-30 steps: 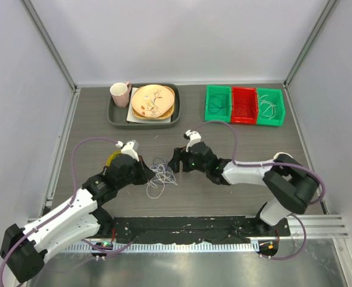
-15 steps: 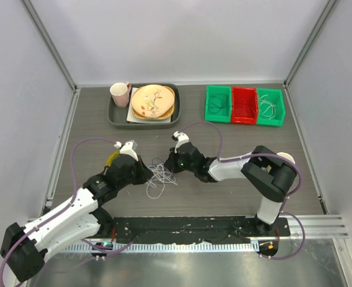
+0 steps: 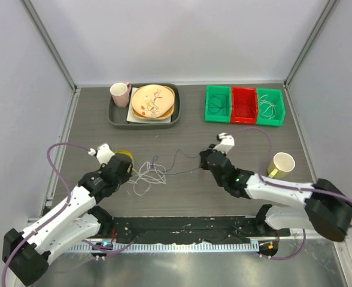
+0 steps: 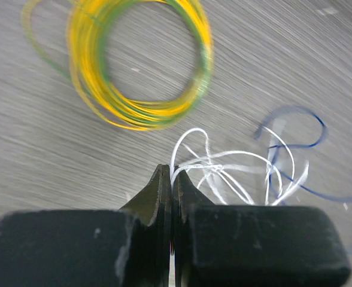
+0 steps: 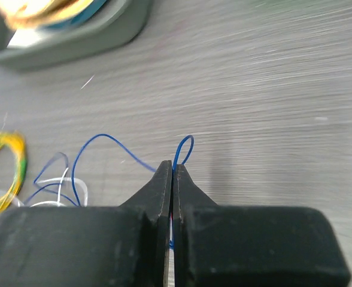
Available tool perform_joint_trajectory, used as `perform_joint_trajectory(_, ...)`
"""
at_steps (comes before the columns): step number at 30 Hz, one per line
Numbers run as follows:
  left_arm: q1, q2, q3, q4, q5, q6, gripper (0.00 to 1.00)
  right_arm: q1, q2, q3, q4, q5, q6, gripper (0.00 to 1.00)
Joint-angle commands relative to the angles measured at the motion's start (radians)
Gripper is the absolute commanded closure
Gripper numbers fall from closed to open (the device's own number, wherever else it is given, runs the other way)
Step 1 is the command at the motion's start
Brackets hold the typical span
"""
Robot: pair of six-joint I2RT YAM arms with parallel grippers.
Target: Untangle the cables
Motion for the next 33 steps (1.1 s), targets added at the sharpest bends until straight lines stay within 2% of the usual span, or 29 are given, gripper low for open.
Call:
perform_joint_trajectory(1,0.145,0.046,0.04,-0.109,-0.071,-0.037,1.0,-0.02,-0.235,-0.101,-0.204,0.389,0.103,0.99)
perform_joint_trajectory(6,0.277,0.095,0.052,-0.141,-0.037,-0.015,1.0,-0.06,-0.58,-0.199,-0.4,0.479,0.162,0.99)
perform_joint_trajectory(9,0.297,0.084,0.053,-0.141,-0.032,-0.012,1.0,-0.067,-0.718,-0.231,-0.431,0.466,0.133,0.99)
perform_joint_trajectory(13,0.309,0.053,0.07,-0.15,-0.014,-0.007,1.0,-0.067,-0.804,-0.239,-0.485,0.468,0.13,0.99)
perform_joint_trajectory(15,0.311,0.043,0.081,-0.15,-0.006,-0.001,1.0,-0.069,-0.812,-0.236,-0.5,0.463,0.127,0.99)
perform_joint_trajectory(19,0.309,0.007,0.09,-0.065,0.128,0.089,1.0,-0.069,-0.786,-0.219,-0.502,0.45,0.113,0.99)
perform_joint_trajectory(23,0.308,-0.009,0.07,0.142,0.456,0.183,1.0,-0.071,-0.702,-0.172,-0.493,0.448,0.093,0.99)
perform_joint_trajectory(25,0.302,-0.003,0.06,0.198,0.538,0.198,1.0,-0.069,-0.664,-0.141,-0.485,0.437,0.067,0.99)
perform_joint_trajectory(29,0.256,0.042,0.084,0.251,0.592,0.21,1.0,-0.071,-0.564,-0.019,-0.433,0.425,-0.016,0.99)
perform_joint_trajectory(33,0.146,0.076,0.095,0.328,0.598,0.215,1.0,-0.093,-0.446,0.104,-0.392,0.411,-0.105,0.99)
